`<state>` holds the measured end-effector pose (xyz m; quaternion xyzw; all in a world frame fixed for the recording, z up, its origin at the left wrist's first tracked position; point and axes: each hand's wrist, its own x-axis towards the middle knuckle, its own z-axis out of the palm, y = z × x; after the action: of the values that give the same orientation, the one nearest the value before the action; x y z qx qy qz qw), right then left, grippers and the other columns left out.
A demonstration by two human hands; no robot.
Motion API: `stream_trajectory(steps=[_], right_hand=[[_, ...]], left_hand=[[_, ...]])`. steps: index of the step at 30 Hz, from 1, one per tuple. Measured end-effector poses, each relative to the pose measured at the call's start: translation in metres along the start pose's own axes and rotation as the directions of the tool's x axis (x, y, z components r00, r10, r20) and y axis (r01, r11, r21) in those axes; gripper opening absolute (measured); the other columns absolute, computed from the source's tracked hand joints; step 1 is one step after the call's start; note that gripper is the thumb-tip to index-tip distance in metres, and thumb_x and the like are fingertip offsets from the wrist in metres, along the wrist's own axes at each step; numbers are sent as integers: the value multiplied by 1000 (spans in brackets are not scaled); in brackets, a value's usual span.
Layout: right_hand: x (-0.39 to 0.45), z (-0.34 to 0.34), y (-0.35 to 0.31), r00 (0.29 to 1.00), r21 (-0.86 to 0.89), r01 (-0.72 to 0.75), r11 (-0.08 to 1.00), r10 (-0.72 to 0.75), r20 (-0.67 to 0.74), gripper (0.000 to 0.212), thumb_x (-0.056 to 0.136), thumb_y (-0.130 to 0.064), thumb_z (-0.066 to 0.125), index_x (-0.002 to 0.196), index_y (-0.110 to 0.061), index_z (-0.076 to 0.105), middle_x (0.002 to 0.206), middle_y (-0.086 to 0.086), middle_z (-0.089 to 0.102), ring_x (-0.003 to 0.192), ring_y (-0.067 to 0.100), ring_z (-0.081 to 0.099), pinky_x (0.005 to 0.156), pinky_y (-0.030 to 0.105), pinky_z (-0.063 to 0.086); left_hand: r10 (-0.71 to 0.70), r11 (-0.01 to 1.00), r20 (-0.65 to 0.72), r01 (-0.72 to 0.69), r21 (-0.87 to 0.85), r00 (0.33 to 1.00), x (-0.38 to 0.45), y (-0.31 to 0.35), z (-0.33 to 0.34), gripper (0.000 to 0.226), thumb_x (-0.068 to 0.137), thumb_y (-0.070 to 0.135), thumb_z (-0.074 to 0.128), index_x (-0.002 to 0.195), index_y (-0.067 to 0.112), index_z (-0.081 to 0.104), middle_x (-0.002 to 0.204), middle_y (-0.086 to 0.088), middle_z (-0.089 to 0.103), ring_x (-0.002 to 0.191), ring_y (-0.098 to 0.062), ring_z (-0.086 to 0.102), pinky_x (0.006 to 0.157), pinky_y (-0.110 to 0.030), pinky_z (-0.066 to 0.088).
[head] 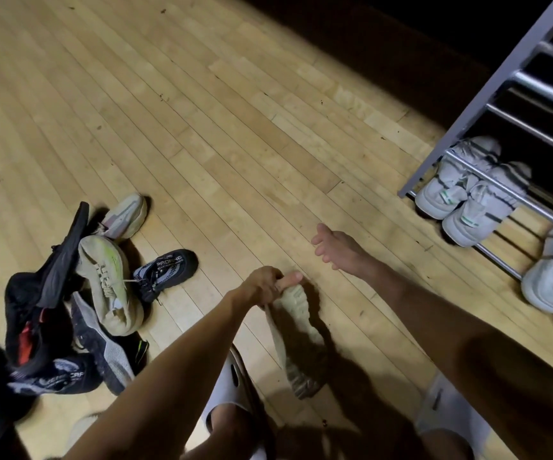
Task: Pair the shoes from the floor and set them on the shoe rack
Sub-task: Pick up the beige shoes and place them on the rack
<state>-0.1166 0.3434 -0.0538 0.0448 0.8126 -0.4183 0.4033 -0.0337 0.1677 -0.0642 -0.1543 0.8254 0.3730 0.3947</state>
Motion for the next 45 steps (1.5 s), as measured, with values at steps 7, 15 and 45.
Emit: stream_trajectory(steps=[7, 15, 45], right_hand=[[-25, -25, -11, 996, 90, -42, 995, 49, -76, 60, 103, -51, 19, 125, -15, 61, 118, 9, 66, 99, 22, 62, 86, 38, 52], [-75, -76, -30, 958, 290, -55, 955, 132, -254, 61, 104, -53, 22, 131, -11, 57, 113, 10, 64, 87, 24, 60, 67, 32, 48], [-148, -172, 0, 762, 805, 424, 415, 316, -565, 41, 75, -20, 61, 115, -16, 52, 108, 13, 66, 94, 29, 68, 70, 36, 57]], left_hand=[[175, 984, -249, -159, 81, 953, -19, 38, -26, 62, 94, 61, 43, 101, 5, 69, 94, -8, 68, 86, -23, 61, 70, -28, 41], [295, 948, -527, -315, 55, 797, -67, 113, -68, 45, 91, 63, 48, 102, 24, 68, 94, 6, 69, 88, -16, 62, 74, -30, 46], [450, 765, -508, -611, -204, 734, -94, 258, 66, 46, 100, 54, 33, 103, 20, 64, 94, 3, 69, 86, -10, 62, 78, -29, 45]])
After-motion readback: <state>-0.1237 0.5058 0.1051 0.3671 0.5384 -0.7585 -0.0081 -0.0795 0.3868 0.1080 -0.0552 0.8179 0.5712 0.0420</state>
